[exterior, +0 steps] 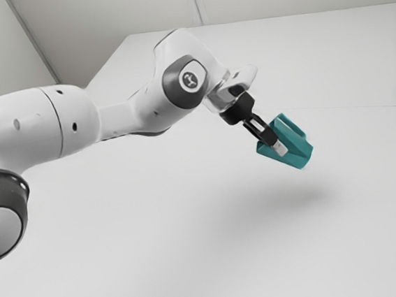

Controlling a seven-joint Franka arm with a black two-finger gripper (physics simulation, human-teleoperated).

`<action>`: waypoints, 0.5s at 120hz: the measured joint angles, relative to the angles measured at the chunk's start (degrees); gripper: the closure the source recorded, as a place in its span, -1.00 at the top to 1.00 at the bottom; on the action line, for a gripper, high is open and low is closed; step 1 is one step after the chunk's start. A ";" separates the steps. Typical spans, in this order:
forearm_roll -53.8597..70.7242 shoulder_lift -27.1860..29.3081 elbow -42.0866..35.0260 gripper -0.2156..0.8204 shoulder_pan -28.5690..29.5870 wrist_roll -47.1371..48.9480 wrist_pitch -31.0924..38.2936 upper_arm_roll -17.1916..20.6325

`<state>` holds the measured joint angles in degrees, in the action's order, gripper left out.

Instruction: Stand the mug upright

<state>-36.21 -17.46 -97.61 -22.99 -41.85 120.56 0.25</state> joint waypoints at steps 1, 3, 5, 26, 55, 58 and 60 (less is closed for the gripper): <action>0.71 0.18 -0.01 -0.93 0.14 0.28 -0.21 0.00; 2.03 0.48 -0.03 -0.93 0.41 0.84 -0.60 0.00; 3.36 0.81 -0.04 -0.93 0.65 1.41 -1.03 0.00; 14.99 4.34 -2.04 -0.93 2.99 7.30 -5.13 0.08; 26.08 11.73 -12.14 -0.93 6.19 14.67 -7.65 0.79; 27.14 12.32 -12.88 -0.93 6.43 15.36 -7.78 0.78; 27.86 12.68 -13.32 -0.93 6.60 15.80 -7.87 0.78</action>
<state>-8.34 -4.78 -110.92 -16.40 -26.05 112.69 1.03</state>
